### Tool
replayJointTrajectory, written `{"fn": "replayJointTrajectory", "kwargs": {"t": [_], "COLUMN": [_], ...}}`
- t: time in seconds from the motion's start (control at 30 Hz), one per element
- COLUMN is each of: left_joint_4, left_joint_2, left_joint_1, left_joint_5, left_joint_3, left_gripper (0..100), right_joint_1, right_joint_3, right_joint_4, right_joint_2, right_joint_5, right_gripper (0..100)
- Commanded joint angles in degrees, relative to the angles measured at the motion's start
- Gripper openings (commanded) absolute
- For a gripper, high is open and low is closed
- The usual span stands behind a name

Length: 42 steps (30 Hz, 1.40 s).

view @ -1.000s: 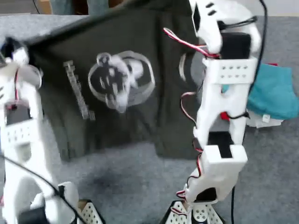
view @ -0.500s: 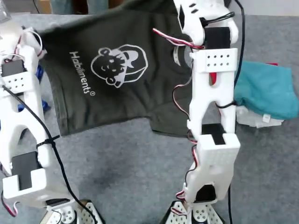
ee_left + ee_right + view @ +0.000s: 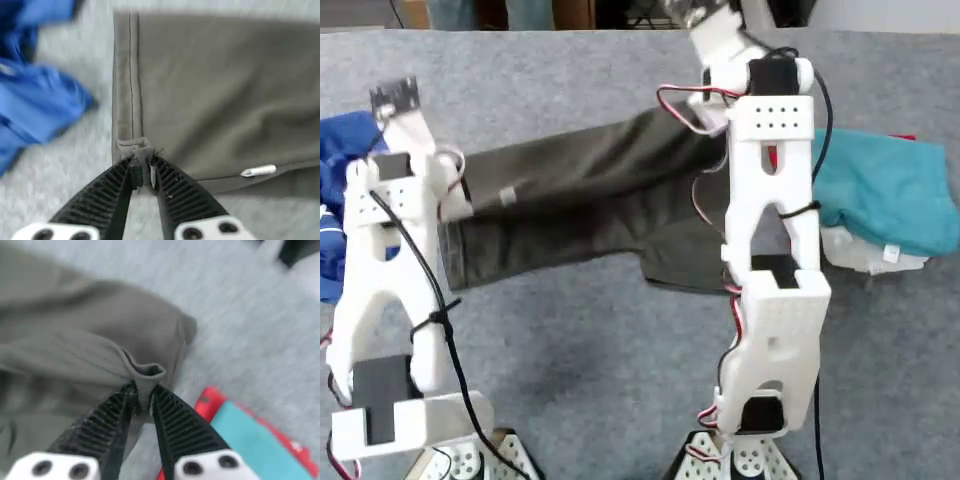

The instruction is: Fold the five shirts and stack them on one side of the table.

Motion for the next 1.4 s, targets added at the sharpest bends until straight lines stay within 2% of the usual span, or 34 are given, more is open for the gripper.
{"fn": "replayJointTrajectory", "kwargs": {"t": [0.0, 0.33, 0.43, 0.73, 0.9, 1.13, 1.27, 1.37], "left_joint_4": [-0.2, -14.6, -19.0, -25.0, -25.0, -21.3, -20.1, -20.1], "left_joint_2": [-3.8, -4.1, -4.0, -0.7, 6.5, 8.6, 8.6, 8.6], "left_joint_1": [1.6, 0.9, 0.6, 0.0, -2.5, -0.8, 0.4, -1.5], "left_joint_5": [-3.7, -4.3, -4.3, -4.2, -4.6, -6.4, -11.3, -12.0], "left_joint_3": [6.9, 18.9, 21.0, 22.8, 19.4, 17.0, 17.3, 17.3], "left_gripper": [3, 3, 3, 3, 3, 3, 3, 3], "right_joint_1": [0.8, 7.6, 8.0, 8.0, 6.7, 9.8, 10.3, 10.2], "right_joint_3": [2.5, 7.3, 10.3, 17.9, 29.4, 43.0, 46.9, 49.2], "right_joint_4": [5.6, 8.9, 9.3, 9.4, 6.7, -8.1, -8.9, -9.1], "right_joint_2": [-0.8, -0.7, -0.8, -2.2, -9.5, -13.3, -13.6, -13.8], "right_joint_5": [1.9, 2.8, 6.1, 10.0, 14.8, 13.0, 14.2, 19.1], "right_gripper": [1.3, 1.3, 1.3, 1.3, 1.3, 1.3, 1.4, 1.6]}}
